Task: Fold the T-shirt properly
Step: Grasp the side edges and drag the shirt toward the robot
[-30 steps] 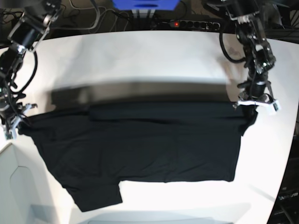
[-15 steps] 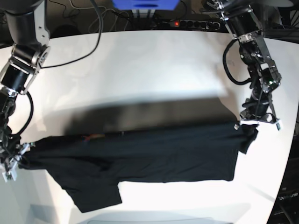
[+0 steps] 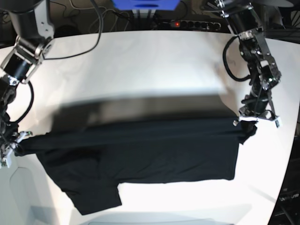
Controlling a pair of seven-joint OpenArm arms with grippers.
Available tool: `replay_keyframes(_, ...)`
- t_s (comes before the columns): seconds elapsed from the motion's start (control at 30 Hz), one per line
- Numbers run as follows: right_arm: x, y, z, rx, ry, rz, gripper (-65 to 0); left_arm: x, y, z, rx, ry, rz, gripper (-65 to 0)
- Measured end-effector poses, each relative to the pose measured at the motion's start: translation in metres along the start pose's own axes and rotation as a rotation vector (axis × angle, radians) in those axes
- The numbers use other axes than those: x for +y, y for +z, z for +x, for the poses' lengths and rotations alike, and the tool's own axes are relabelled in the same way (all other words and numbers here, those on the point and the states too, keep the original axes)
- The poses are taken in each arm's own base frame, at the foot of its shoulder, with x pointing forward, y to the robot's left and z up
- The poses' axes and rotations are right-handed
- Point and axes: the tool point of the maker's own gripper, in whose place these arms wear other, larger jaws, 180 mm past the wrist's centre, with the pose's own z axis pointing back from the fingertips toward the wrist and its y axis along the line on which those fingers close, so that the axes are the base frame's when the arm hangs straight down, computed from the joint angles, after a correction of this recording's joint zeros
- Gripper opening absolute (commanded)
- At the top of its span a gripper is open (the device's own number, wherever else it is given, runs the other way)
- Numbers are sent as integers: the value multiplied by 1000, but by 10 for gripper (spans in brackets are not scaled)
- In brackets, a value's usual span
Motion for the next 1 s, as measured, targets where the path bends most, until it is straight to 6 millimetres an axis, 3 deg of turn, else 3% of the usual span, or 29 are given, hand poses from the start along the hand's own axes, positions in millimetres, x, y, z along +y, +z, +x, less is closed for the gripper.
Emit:
replay_keyframes(0.23,-2,15,-1,-73,-32,-28,-650,12,11,-3,-9,19,26,-649)
replay_keyframes(0.4,-9,26,-19,-64,-34,-65,-650,9,26,-9,-5,-13,18,-649)
replay_keyframes(0.57,-1,37,-72,51,34,-80,-650,15,46,-21,13,-54,34,-649)
replay_keyframes(0.77,11,63,-121,132,130,-78,-650,42,67,-62,123,-74,99,-649)
replay_keyframes(1.0,23,83,-183,277,181,-46,-650,66,90,-96,220,-88,153,-649)
